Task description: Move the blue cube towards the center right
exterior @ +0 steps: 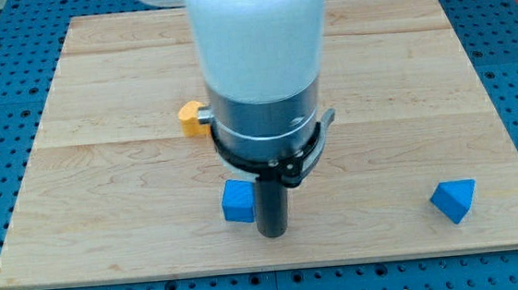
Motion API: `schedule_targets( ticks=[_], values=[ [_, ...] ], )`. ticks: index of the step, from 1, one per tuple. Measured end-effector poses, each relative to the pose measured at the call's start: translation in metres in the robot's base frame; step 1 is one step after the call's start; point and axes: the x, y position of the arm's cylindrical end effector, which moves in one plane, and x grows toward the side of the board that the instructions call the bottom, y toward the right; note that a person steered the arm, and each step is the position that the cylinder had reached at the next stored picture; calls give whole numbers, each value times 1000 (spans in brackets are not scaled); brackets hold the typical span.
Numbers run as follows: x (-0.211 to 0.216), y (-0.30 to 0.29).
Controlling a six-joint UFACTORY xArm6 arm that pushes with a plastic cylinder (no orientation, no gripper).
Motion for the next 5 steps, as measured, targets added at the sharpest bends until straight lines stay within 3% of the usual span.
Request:
schedule_targets(
  ticks=[1, 2, 3, 4, 5],
  values=[
    [0, -79],
    [-30, -102],
    [-49, -19],
    [-31, 73],
    [-51, 32]
  ],
)
